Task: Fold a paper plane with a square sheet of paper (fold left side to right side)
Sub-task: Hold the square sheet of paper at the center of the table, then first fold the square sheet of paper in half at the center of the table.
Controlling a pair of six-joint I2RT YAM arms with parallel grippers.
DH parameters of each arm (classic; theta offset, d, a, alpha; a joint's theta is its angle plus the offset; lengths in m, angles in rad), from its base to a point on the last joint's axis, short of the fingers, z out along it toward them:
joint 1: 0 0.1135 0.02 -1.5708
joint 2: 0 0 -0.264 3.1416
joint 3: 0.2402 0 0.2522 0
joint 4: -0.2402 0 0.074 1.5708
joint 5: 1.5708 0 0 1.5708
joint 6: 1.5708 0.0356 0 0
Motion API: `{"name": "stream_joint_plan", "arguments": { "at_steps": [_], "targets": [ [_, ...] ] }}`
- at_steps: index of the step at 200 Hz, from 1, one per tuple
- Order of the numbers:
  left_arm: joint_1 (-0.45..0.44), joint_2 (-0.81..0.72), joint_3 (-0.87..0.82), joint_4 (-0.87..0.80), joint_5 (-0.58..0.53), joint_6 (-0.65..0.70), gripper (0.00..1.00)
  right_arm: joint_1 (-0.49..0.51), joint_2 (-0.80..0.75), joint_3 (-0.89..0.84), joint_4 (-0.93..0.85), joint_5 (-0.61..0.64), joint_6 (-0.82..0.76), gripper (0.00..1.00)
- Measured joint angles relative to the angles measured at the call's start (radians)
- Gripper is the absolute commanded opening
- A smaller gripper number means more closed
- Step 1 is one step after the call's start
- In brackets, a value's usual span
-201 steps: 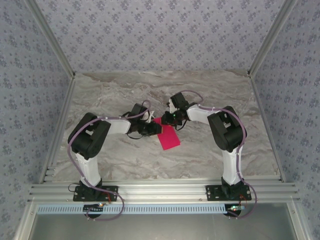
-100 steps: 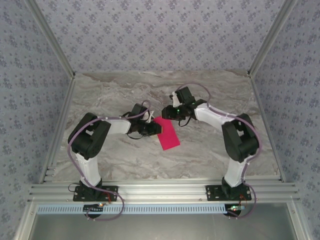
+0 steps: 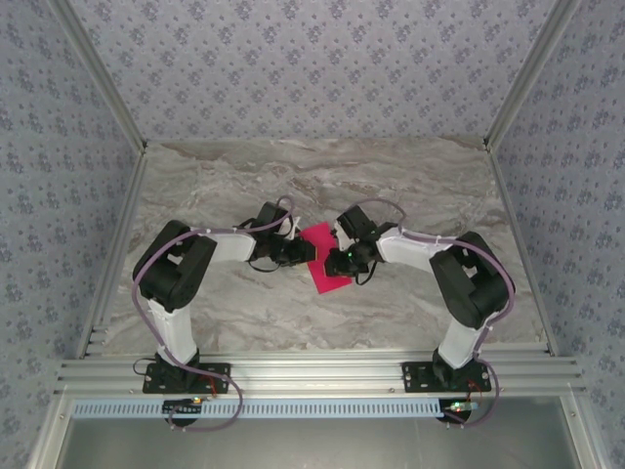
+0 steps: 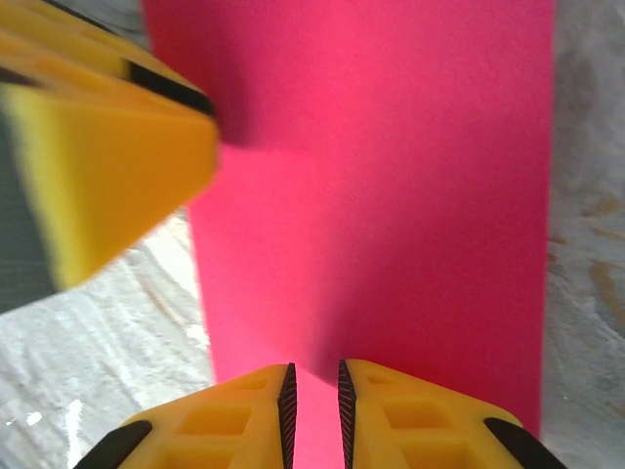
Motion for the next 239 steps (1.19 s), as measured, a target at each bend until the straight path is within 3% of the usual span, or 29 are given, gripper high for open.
{"name": "stream_joint_plan", "arguments": {
  "at_steps": [51, 171, 239],
  "targets": [
    [-0.007, 0.0, 0.024, -0.037, -0.005, 0.0, 0.29, -0.004, 0.025, 0.007, -0.018, 0.015, 0.003, 0.23],
    [-0.006, 0.033, 0.097, -0.116, -0.022, 0.027, 0.29, -0.004, 0.034, 0.022, -0.042, 0.026, -0.004, 0.22],
    [0.064, 0.097, 0.209, -0.155, -0.057, 0.08, 0.29, -0.004, 0.034, 0.023, -0.044, 0.029, -0.008, 0.22]
  ]
}}
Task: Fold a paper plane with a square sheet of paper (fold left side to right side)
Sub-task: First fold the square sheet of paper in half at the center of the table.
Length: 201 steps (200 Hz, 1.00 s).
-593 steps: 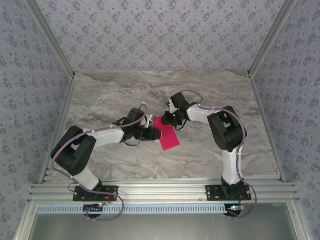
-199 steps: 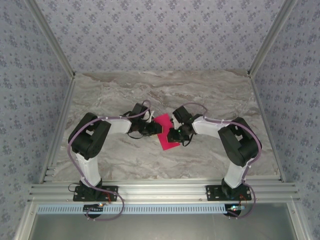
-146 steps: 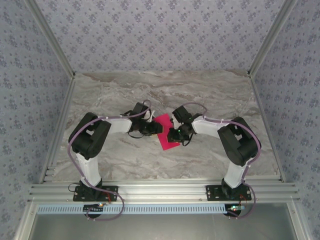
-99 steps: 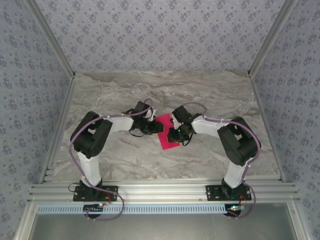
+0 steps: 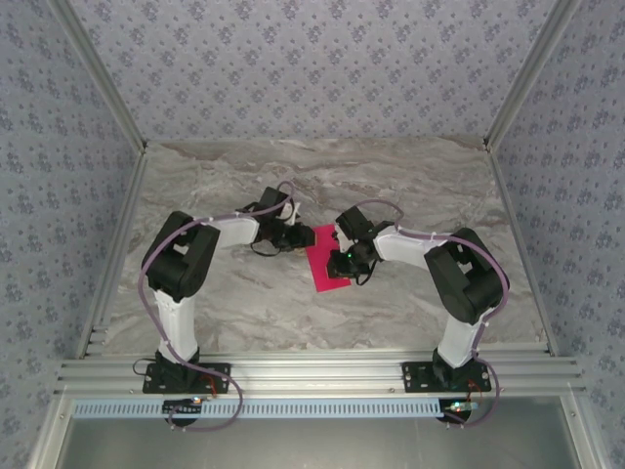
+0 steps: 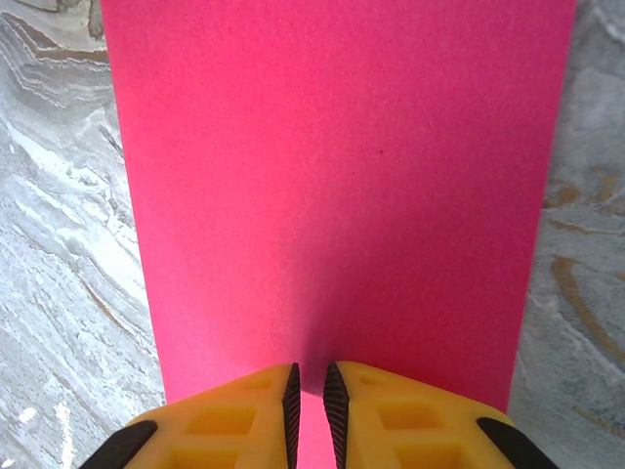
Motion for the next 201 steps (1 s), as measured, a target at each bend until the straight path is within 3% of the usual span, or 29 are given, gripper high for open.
{"name": "stream_joint_plan", "arguments": {
  "at_steps": [48, 88, 135, 201],
  "targets": [
    [0.073, 0.037, 0.073, -0.006, -0.034, 0.026, 0.29, 0.0, 0.0, 0.0, 0.0, 0.0, 0.0, 0.22],
    [0.08, 0.01, 0.059, -0.002, -0.033, 0.027, 0.29, 0.0, 0.0, 0.0, 0.0, 0.0, 0.0, 0.22],
    [0.043, -0.112, -0.023, 0.037, 0.016, 0.023, 0.29, 0.0, 0.004, 0.003, -0.002, -0.001, 0.0, 0.22],
    [-0.016, -0.021, -0.032, 0.087, 0.04, 0.007, 0.29, 0.003, 0.01, 0.015, -0.015, -0.003, 0.0, 0.22]
  ]
}}
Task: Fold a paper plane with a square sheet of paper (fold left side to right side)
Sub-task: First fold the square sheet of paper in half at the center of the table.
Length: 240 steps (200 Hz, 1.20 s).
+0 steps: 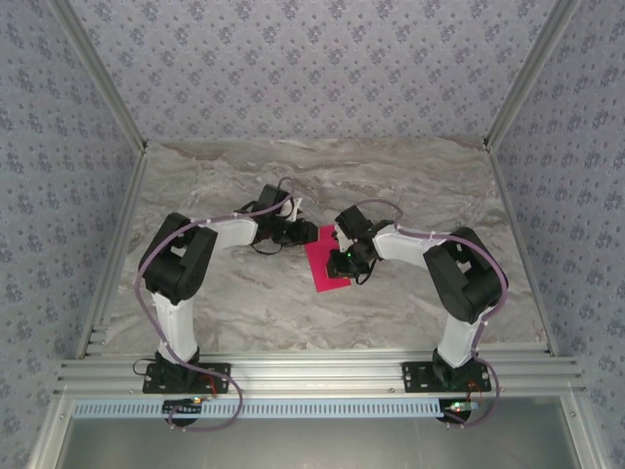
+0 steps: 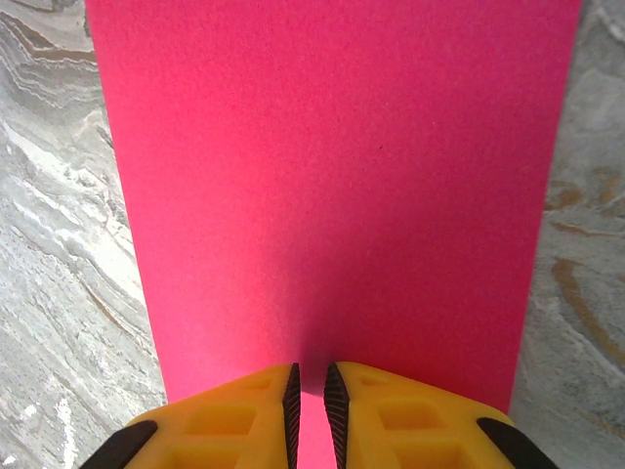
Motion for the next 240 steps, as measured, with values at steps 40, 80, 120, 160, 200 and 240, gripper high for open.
{"name": "stream_joint_plan", "arguments": {
  "at_steps": [40, 80, 120, 160, 200, 240],
  "targets": [
    [0.019, 0.042, 0.031, -0.003, -0.021, -0.001, 0.29, 0.002, 0.001, 0.003, -0.004, 0.004, 0.0, 0.22],
    [0.033, 0.066, 0.075, -0.034, -0.036, 0.0, 0.29, 0.006, 0.001, 0.005, -0.007, 0.008, 0.0, 0.22],
    [0.069, 0.11, 0.163, -0.074, -0.076, 0.017, 0.31, 0.015, -0.003, -0.001, 0.006, 0.008, 0.021, 0.22],
    [0.104, 0.106, 0.188, -0.097, -0.107, 0.05, 0.35, 0.073, -0.01, -0.024, 0.082, -0.007, 0.096, 0.23],
    [0.106, -0.032, 0.095, -0.116, -0.1, 0.063, 0.36, 0.126, -0.013, -0.021, 0.092, 0.001, 0.122, 0.27],
    [0.084, -0.2, -0.042, -0.08, -0.061, 0.047, 0.36, 0.086, -0.108, -0.021, 0.064, 0.073, 0.103, 0.4]
  ]
}}
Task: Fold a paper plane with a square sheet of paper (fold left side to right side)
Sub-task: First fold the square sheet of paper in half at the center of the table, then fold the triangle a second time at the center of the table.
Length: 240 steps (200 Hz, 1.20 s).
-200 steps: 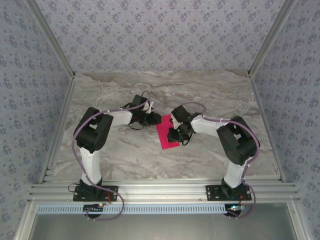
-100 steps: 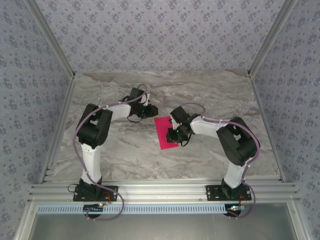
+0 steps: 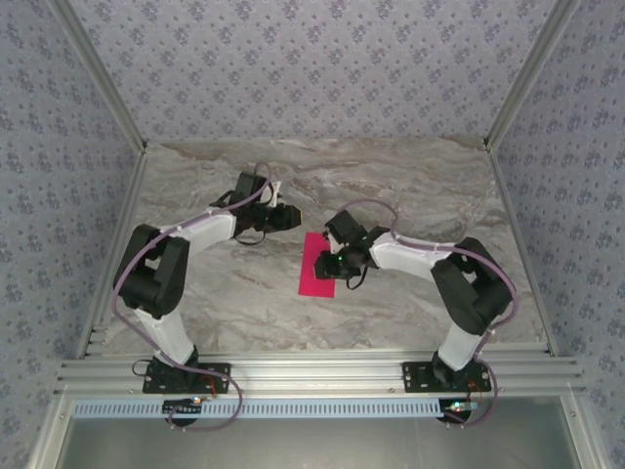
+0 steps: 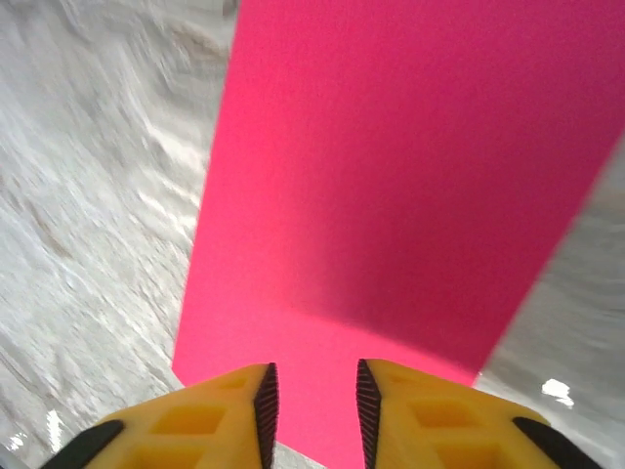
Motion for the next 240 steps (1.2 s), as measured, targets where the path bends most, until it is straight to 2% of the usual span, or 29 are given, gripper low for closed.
{"name": "stream_joint_plan", "arguments": {
  "at_steps": [37, 78, 161, 240],
  "targets": [
    [-0.061, -0.046, -0.134, 0.016, 0.024, -0.039, 0.36, -0.09, -0.105, -0.028, 0.009, 0.032, -0.021, 0.46],
    [-0.145, -0.073, -0.232, 0.026, 0.047, -0.084, 0.36, -0.163, -0.121, -0.125, 0.038, 0.022, -0.008, 0.48],
    [-0.164, -0.049, -0.25, 0.064, 0.029, -0.108, 0.36, -0.167, -0.113, -0.137, 0.1, -0.049, 0.017, 0.49],
    [-0.186, -0.034, -0.25, 0.03, -0.017, -0.088, 0.36, -0.165, -0.111, -0.137, 0.105, -0.067, 0.031, 0.53]
  ]
}}
